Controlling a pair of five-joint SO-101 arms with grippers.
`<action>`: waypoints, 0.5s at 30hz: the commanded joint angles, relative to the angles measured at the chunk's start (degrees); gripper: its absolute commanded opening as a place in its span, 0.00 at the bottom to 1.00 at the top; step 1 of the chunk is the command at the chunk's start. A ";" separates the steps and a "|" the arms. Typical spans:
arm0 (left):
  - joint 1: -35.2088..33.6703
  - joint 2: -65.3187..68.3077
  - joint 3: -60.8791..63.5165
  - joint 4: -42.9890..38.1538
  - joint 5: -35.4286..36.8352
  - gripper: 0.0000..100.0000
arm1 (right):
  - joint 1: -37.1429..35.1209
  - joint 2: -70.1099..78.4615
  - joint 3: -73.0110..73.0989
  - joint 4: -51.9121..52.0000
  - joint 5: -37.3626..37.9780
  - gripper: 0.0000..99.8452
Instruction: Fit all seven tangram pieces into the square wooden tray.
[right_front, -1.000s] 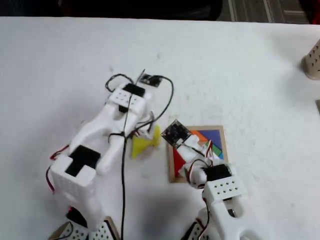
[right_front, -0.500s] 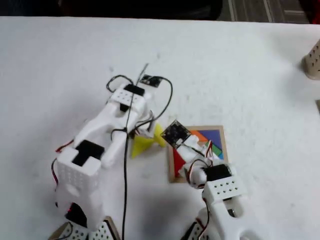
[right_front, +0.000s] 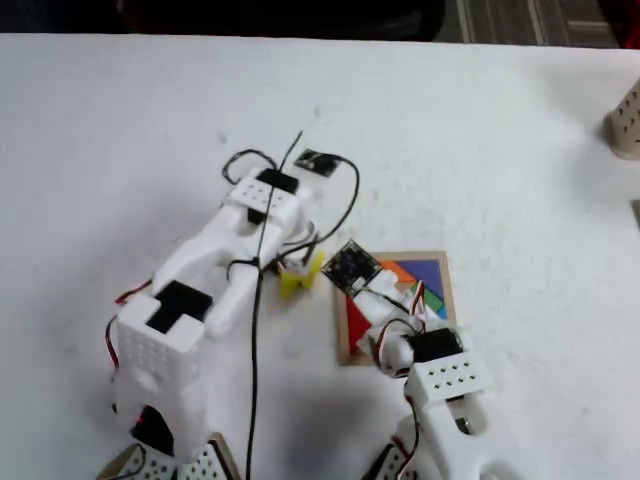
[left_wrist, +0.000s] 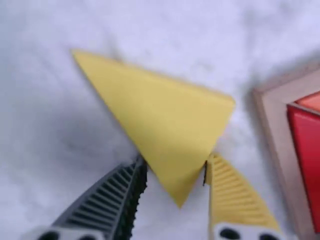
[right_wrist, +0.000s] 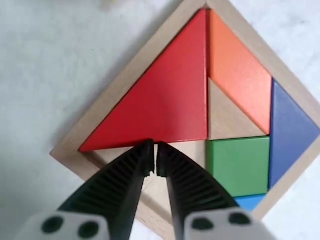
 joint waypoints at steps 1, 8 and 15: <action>-0.66 0.22 -0.88 -1.58 1.93 0.18 | -0.84 0.04 -0.09 0.57 0.53 0.02; -0.66 -4.00 -2.02 -2.55 9.32 0.27 | -0.84 0.04 -0.09 0.57 0.53 0.02; -0.57 -5.32 -2.11 -9.58 14.42 0.41 | -0.84 0.04 -0.09 0.57 0.53 0.02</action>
